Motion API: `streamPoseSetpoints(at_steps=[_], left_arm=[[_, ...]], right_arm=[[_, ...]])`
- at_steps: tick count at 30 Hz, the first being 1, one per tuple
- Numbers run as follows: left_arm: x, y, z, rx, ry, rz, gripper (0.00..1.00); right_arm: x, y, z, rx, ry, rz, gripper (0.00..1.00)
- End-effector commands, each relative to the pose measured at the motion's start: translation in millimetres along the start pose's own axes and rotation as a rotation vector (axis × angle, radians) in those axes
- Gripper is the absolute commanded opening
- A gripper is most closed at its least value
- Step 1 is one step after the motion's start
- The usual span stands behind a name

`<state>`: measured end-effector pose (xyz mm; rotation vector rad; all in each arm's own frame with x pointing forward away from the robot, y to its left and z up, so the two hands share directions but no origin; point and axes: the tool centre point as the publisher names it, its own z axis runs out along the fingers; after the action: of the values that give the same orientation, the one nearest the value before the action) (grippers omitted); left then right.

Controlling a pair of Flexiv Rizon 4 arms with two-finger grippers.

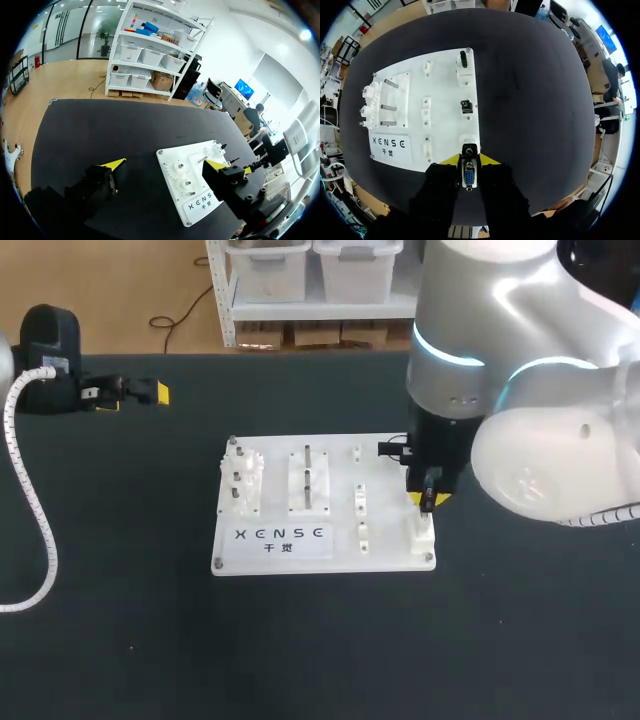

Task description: Insert the USB connector, Ethernet cable, and multi-pin plug into their matching sockets one by one.

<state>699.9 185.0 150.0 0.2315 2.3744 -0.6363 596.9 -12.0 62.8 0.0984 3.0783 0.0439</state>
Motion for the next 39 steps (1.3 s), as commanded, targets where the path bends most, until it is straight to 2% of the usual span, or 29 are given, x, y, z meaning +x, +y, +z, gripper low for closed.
streamPoseSetpoints(at_steps=[1,39], left_arm=[[0.0,0.0,0.0,0.0,0.0,0.0,1.0],[0.0,0.0,0.0,0.0,0.0,0.0,1.0]], right_arm=[[2.1,1.5,1.9,0.005,-0.001,-0.001,0.0],[7.9,-2.0,10.2,0.029,0.014,-0.007,0.0]])
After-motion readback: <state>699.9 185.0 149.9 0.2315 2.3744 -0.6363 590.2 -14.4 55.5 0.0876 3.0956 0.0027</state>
